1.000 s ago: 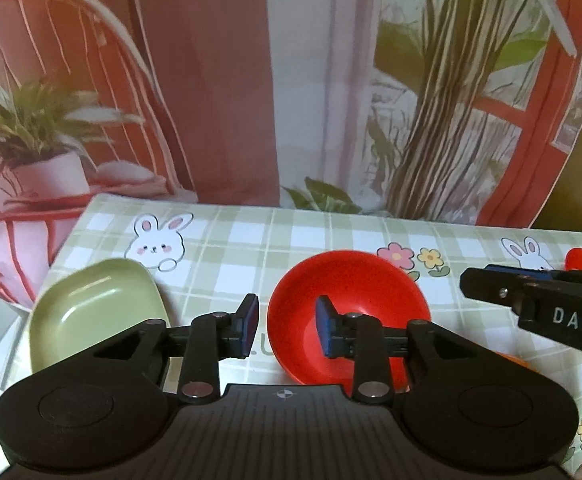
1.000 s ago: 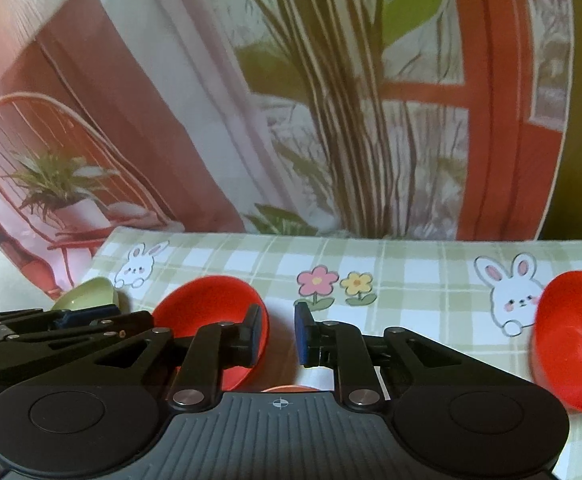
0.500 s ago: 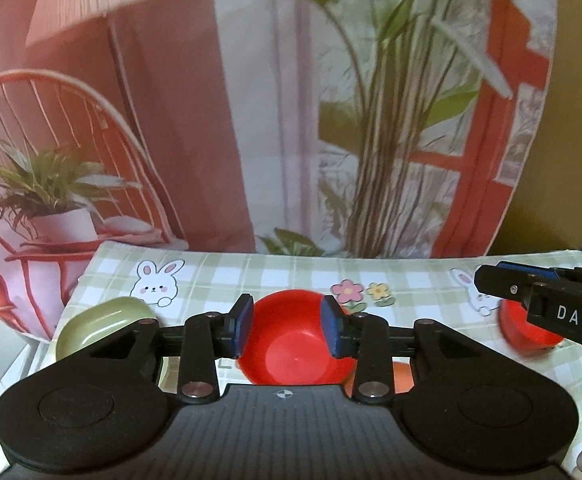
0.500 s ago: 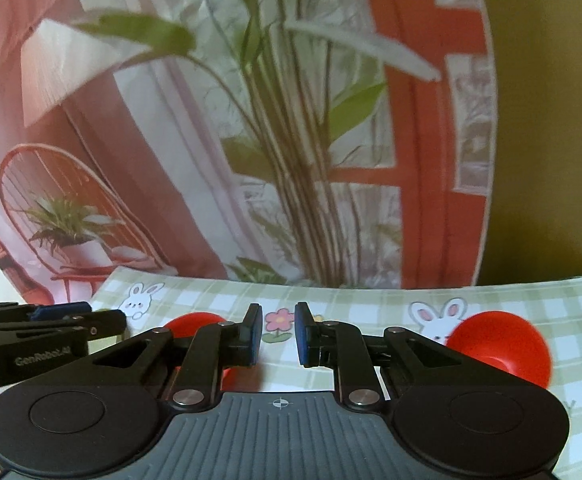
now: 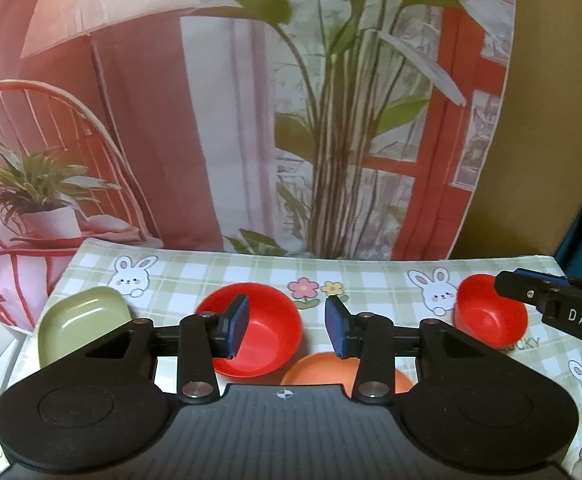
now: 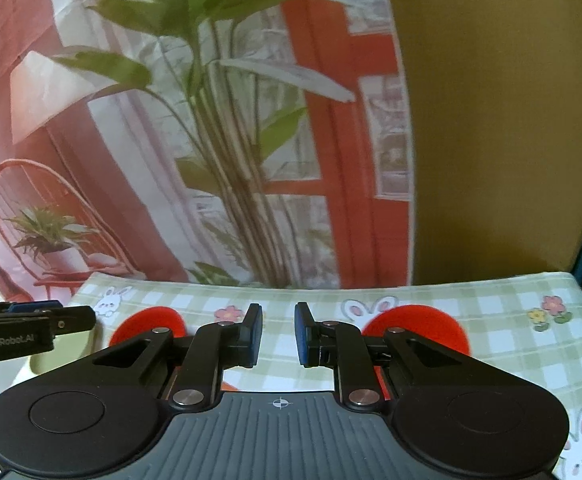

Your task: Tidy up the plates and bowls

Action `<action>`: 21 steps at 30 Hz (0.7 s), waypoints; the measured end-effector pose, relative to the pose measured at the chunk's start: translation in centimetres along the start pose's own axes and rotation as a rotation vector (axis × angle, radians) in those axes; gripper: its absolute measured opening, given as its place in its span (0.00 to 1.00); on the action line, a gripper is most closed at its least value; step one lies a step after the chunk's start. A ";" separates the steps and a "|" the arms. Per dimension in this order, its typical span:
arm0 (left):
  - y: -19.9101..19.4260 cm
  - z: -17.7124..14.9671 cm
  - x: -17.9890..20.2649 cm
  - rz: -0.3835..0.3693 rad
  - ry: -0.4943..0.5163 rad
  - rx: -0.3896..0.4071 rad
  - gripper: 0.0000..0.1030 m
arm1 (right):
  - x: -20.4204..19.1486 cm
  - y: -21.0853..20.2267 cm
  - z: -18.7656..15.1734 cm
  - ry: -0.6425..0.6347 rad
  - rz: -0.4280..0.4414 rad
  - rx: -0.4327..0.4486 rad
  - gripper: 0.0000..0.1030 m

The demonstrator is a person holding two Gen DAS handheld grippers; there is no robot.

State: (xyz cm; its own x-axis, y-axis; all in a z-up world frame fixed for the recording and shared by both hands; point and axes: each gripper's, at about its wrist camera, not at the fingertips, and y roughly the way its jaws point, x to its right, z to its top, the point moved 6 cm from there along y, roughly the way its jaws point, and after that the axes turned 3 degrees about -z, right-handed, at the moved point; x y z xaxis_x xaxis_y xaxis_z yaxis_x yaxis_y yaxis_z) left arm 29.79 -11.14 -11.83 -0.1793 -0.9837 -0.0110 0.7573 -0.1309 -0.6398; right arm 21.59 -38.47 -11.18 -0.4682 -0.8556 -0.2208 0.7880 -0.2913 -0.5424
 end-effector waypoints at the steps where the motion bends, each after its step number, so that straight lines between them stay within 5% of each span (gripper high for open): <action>1: 0.0 -0.1 0.3 -0.004 0.002 -0.001 0.43 | 0.5 -0.2 0.0 0.001 -0.006 0.001 0.17; 21: 2.3 0.2 6.7 -0.076 0.045 -0.004 0.50 | 11.3 -1.2 -0.1 -0.002 -0.120 0.004 0.17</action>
State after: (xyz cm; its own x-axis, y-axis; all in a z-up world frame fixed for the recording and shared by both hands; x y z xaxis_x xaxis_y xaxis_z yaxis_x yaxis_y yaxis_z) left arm 30.47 -18.07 -13.27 -0.2643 -0.9644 0.0032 0.7380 -0.2044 -0.6431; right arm 15.29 -47.73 -13.09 -0.5585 -0.8152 -0.1532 0.7281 -0.3933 -0.5615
